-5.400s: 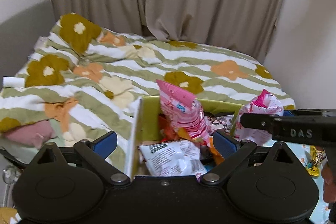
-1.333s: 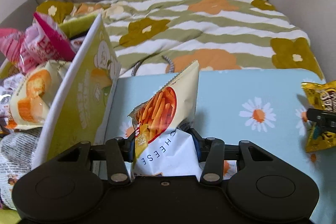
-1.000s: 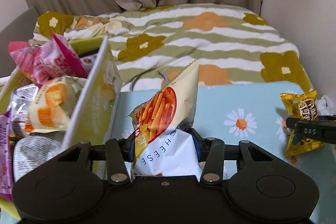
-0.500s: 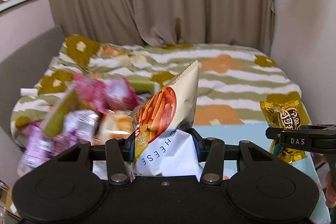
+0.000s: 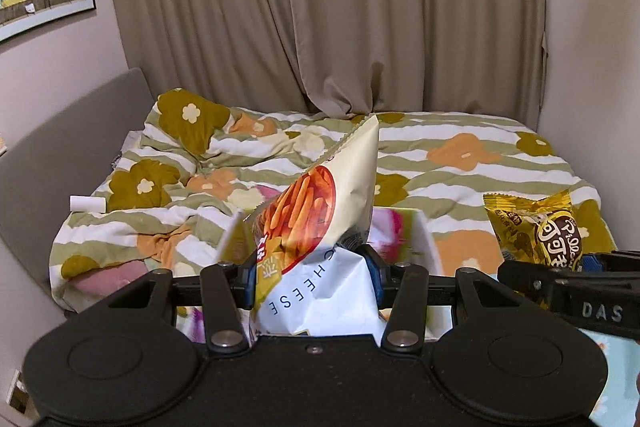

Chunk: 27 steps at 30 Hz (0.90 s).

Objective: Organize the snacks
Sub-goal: 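Carry the cheese bag and gold Pillows bag over the box with both grippers, then open both grippers to drop the bags into the box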

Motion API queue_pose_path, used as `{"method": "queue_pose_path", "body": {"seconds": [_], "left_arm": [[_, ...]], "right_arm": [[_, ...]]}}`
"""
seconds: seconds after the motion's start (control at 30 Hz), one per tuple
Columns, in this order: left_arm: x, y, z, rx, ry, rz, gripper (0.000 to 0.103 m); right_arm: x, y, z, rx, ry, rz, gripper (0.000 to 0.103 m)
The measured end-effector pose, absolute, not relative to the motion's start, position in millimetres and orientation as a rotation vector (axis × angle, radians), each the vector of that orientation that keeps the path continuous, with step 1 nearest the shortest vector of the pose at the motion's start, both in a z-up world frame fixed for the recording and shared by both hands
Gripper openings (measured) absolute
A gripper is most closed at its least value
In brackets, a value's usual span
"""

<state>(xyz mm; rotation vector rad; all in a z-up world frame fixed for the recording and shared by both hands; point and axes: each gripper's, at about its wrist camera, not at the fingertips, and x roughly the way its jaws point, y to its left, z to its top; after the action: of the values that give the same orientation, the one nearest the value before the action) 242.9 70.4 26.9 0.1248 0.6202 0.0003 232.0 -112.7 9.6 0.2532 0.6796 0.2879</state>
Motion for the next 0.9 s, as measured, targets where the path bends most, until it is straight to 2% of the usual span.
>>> {"method": "queue_pose_path", "body": {"seconds": [0.2,0.47,0.5,0.57,0.6,0.63,0.9], "left_arm": [[276.3,115.5,16.9,0.146,0.657,-0.065,0.053],[302.1,138.5,-2.7,0.140,0.716,-0.157,0.053],[303.3,140.0,-4.6,0.133,0.726,-0.171,0.056],[307.1,144.8,-7.2,0.100,0.764,-0.200,0.073],[307.6,147.3,-7.8,0.085,0.778,-0.211,0.090],[306.5,149.7,-7.9,0.078,0.782,-0.210,0.096],[283.6,178.6,5.7,-0.022,0.744,-0.250,0.103]], "right_arm": [[252.9,-53.9,11.5,0.255,0.698,0.269,0.062],[259.9,-13.0,6.8,0.257,0.719,0.192,0.062],[259.0,-11.2,6.3,0.257,0.722,0.181,0.062],[256.6,-8.6,5.5,0.256,0.726,0.159,0.062],[255.7,-8.2,5.1,0.256,0.728,0.149,0.062],[253.5,-7.8,5.4,0.257,0.729,0.137,0.062],[236.0,-5.7,6.6,0.264,0.729,0.082,0.062]]}}
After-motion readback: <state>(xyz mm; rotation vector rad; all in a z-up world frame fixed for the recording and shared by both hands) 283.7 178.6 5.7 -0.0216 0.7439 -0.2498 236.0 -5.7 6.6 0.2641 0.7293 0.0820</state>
